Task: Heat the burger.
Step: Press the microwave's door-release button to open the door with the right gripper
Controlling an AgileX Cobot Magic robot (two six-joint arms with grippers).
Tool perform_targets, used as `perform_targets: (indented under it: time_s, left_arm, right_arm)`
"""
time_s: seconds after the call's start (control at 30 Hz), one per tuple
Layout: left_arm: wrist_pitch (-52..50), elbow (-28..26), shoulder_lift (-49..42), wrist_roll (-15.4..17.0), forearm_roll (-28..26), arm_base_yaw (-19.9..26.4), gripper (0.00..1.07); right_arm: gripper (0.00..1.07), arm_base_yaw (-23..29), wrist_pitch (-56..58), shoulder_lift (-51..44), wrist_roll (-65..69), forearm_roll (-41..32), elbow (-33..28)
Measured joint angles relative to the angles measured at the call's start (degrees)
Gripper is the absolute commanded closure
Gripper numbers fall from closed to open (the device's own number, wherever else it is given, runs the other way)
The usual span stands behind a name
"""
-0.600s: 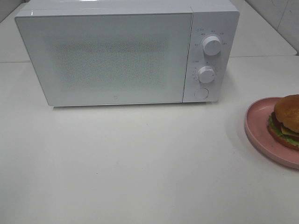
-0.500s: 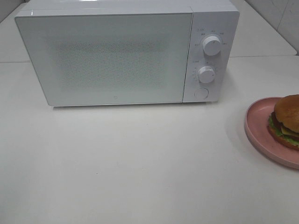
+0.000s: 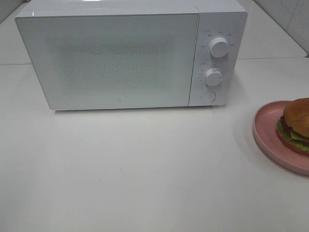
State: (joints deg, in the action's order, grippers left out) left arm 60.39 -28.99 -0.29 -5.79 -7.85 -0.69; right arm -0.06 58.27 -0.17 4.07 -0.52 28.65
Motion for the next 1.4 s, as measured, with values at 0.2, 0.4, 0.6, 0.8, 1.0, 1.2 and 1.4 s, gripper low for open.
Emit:
perform_targets:
  time_s: [0.2,0.4,0.6,0.8,1.0,1.2,1.4]
  left_arm:
    - [0.0,0.0,0.0,0.0,0.0,0.0,1.06]
    - [0.0,0.0,0.0,0.0,0.0,0.0,1.06]
    - [0.0,0.0,0.0,0.0,0.0,0.0,1.06]
    - [0.0,0.0,0.0,0.0,0.0,0.0,1.06]
    - [0.0,0.0,0.0,0.0,0.0,0.0,1.06]
    - [0.0,0.0,0.0,0.0,0.0,0.0,1.06]
    - [0.0,0.0,0.0,0.0,0.0,0.0,1.06]
  right_arm:
    - [0.39,0.0,0.0,0.0,0.0,0.0,0.0]
    - [0.39,0.0,0.0,0.0,0.0,0.0,0.0]
    - [0.39,0.0,0.0,0.0,0.0,0.0,0.0]
    - [0.39,0.0,0.0,0.0,0.0,0.0,0.0]
    - [0.39,0.0,0.0,0.0,0.0,0.0,0.0]
    - [0.39,0.0,0.0,0.0,0.0,-0.5,0.0]
    - [0.39,0.0,-4.9,1.6,0.0,-0.7,1.4]
